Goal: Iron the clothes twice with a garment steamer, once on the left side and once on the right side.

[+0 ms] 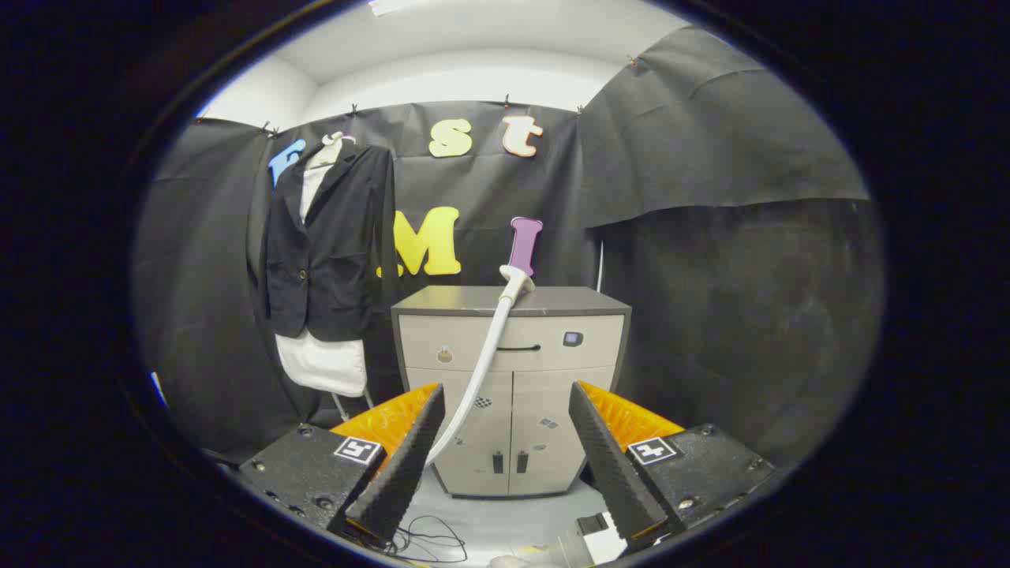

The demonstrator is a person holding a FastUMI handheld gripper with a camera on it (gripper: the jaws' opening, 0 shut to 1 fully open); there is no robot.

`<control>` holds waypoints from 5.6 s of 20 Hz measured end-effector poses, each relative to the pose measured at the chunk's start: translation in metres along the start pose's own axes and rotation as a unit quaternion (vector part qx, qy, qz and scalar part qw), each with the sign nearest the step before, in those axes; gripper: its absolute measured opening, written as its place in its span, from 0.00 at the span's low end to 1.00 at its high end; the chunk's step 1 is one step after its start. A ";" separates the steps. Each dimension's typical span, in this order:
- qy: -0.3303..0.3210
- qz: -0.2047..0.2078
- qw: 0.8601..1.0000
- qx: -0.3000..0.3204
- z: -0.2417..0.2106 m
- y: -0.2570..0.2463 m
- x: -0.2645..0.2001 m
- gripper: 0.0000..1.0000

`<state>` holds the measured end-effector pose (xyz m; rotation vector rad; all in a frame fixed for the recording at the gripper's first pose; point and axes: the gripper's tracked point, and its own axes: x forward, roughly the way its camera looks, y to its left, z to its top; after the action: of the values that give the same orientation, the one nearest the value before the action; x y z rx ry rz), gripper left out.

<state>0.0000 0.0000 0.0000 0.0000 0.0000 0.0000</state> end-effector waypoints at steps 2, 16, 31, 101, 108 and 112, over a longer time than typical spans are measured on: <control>-0.002 -0.002 1.000 0.004 0.002 0.004 -0.004 0.99; -0.002 -0.023 1.000 0.018 0.006 0.015 -0.006 0.99; -0.008 -0.018 0.999 0.026 0.079 -0.024 0.103 0.99; -0.052 0.158 0.980 0.111 0.302 0.236 0.237 0.32; -0.074 0.166 0.980 0.084 0.328 0.331 0.222 0.32; -0.063 0.169 0.983 0.045 0.325 0.375 0.228 0.32</control>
<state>0.2279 0.3754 0.3248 0.0896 -0.1260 0.3397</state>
